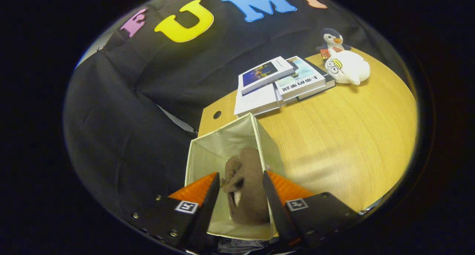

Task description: Open the storage box then place both shoes into the box .Put the left shoe in first, then the right shoe, with the right side of both shoes facing outward in a uniform manner.

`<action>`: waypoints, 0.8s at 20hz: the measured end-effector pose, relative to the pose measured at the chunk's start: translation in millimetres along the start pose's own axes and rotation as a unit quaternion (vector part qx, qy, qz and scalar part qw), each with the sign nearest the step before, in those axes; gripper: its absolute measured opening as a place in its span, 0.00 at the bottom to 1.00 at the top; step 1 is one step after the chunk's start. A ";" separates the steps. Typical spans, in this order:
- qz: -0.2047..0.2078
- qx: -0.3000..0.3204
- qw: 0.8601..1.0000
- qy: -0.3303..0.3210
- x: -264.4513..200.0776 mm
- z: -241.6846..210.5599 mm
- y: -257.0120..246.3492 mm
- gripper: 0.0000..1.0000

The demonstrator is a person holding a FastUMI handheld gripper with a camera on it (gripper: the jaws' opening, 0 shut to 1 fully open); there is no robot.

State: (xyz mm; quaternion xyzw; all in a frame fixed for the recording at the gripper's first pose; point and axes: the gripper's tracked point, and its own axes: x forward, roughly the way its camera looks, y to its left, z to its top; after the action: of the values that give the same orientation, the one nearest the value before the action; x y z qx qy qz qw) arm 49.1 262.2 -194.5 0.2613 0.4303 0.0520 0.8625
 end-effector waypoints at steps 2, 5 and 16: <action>-0.003 -0.029 0.999 -0.015 -7.8 9.0 -1.0 0.98; 0.002 -0.057 0.998 -0.042 -28.1 24.8 -0.9 0.98; -0.009 -0.173 0.972 -0.161 -132.4 111.5 -61.9 0.98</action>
State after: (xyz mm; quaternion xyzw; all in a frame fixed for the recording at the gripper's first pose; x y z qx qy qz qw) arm 43.8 122.2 -75.4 0.1097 0.2723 0.0753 0.9530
